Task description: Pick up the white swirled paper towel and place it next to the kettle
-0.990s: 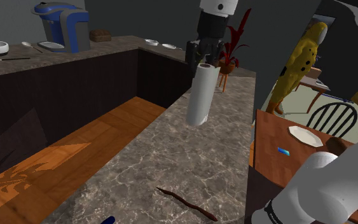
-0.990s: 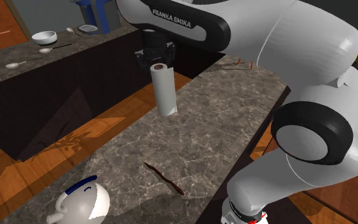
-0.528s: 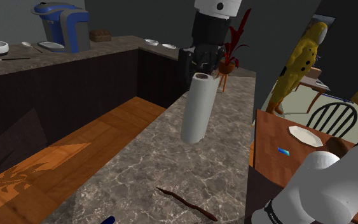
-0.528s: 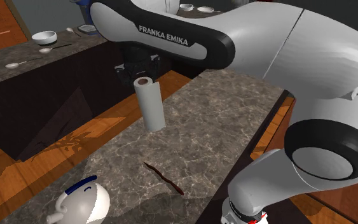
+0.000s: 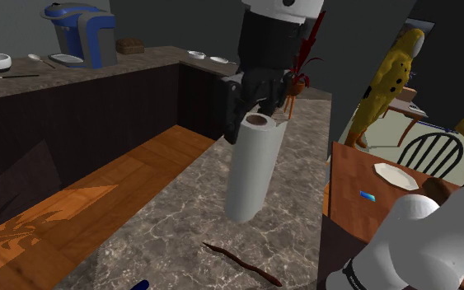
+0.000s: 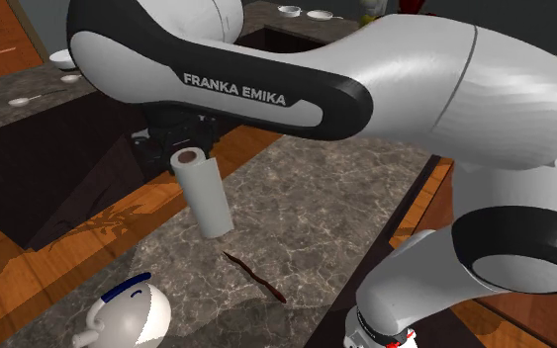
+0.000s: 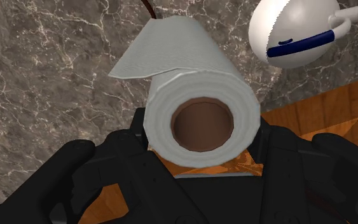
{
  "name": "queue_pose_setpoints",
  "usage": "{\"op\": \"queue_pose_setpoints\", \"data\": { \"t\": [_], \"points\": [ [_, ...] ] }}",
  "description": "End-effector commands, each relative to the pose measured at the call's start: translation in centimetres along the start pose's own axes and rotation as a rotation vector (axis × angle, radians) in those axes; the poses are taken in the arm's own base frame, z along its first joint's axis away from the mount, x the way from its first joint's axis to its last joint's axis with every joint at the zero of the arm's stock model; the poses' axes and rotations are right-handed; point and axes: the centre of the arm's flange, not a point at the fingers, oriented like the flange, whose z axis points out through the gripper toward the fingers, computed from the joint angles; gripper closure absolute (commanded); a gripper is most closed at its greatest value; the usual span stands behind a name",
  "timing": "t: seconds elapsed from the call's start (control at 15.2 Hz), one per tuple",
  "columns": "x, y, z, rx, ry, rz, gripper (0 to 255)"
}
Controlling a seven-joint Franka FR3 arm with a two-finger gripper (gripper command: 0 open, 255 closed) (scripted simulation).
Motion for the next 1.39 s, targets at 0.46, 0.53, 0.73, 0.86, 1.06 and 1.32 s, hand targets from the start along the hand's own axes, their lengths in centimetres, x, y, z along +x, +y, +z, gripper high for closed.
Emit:
{"op": "queue_pose_setpoints", "data": {
  "t": [0.46,0.53,0.73,0.86,1.06,1.32],
  "points": [
    [-6.9,-9.5,-1.0,0.0,0.0,0.002,255],
    [-7.7,-10.6,-1.1,0.0,0.0,0.002,255],
    [-10.0,-13.8,-1.4,0.0,0.0,0.002,255],
    [-11.5,-15.9,-1.6,0.0,0.0,0.002,255],
    [-13.8,-19.1,-1.9,0.0,0.0,0.002,255],
    [-16.9,-23.4,-2.4,0.0,0.0,0.002,255]
  ]
}}
